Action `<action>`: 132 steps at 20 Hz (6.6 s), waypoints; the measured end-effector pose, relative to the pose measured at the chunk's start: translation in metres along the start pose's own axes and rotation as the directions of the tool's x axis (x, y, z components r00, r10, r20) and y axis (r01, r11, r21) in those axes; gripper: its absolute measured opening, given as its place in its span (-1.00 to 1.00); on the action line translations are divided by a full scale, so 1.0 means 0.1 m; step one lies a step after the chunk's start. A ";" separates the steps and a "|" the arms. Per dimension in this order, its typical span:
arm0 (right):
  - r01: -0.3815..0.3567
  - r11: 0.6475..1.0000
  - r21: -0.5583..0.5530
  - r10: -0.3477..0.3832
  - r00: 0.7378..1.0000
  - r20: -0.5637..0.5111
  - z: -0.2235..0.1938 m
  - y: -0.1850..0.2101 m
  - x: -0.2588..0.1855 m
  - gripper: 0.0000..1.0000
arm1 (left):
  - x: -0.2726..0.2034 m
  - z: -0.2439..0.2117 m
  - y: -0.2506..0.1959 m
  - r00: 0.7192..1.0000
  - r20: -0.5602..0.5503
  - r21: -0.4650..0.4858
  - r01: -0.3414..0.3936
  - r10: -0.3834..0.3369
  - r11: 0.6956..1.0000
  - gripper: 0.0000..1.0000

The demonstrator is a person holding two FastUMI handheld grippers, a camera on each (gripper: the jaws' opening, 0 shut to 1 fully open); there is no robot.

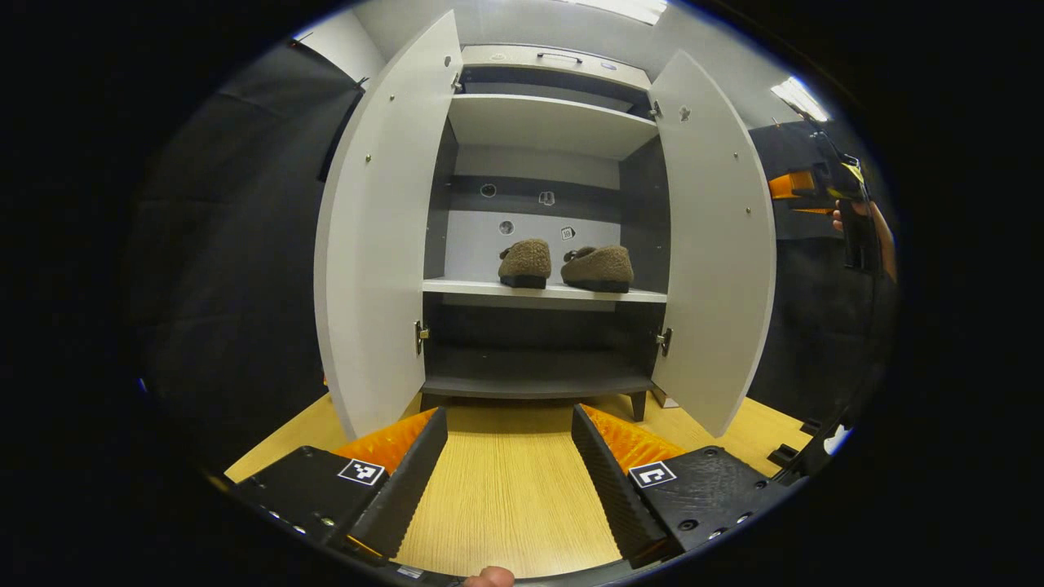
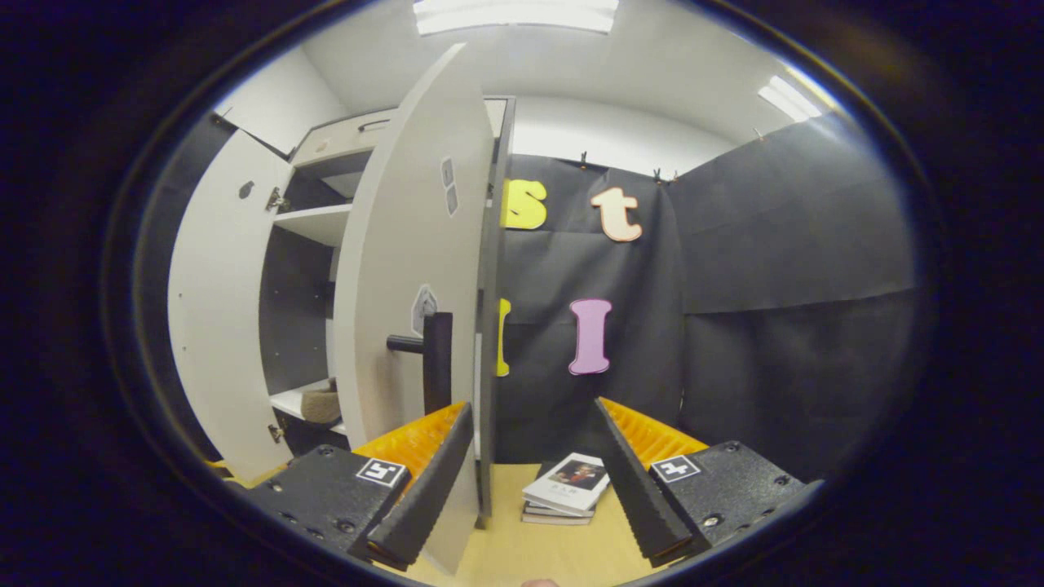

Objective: Grab one shoe with the right hand and put it into the shoe cabinet, grab the other shoe with the left hand and put it into the shoe cabinet; then close the right door with the right hand and the left door with the left hand.

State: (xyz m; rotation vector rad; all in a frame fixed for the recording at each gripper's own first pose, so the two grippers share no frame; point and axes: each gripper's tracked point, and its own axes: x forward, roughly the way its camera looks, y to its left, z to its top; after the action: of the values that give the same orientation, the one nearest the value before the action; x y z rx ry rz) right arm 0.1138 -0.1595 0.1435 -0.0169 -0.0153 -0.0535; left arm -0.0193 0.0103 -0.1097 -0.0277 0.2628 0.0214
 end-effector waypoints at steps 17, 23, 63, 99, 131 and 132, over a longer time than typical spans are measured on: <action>-0.258 0.961 0.097 0.257 0.966 0.027 -0.13 1.47 0.63 0.91 | -0.07 0.03 0.31 0.996 0.016 0.017 -0.083 0.082 0.996 0.85; -0.242 0.969 0.054 0.240 0.969 0.054 -0.03 1.44 0.54 0.89 | -0.12 0.07 0.49 0.993 0.025 0.003 -0.118 0.118 0.993 0.85; -0.071 0.996 0.058 0.076 0.992 -0.096 -2.15 1.53 -0.86 0.95 | -0.42 0.99 1.04 0.959 0.196 -0.031 -0.204 0.206 0.978 0.86; -0.034 0.998 0.053 0.041 0.991 -0.130 -2.18 1.45 -0.79 0.95 | 0.41 2.52 2.56 0.924 0.284 -0.124 -0.228 0.255 0.966 0.84; 0.023 0.997 0.069 -0.018 0.997 -0.072 -1.74 1.10 -0.96 0.95 | 0.40 2.41 0.61 0.944 0.327 0.031 0.039 -0.047 0.999 0.89; 0.011 0.998 0.067 -0.006 0.998 -0.065 -1.72 1.14 -0.95 0.89 | 0.35 2.28 0.52 0.946 0.318 0.018 0.055 -0.058 0.998 0.88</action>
State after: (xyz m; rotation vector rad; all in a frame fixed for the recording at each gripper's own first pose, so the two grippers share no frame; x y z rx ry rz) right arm 0.0277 -0.0438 -0.0315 0.0527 0.0473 -0.0618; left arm 0.0720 0.0699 0.1001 -0.0221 -0.0622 -0.0321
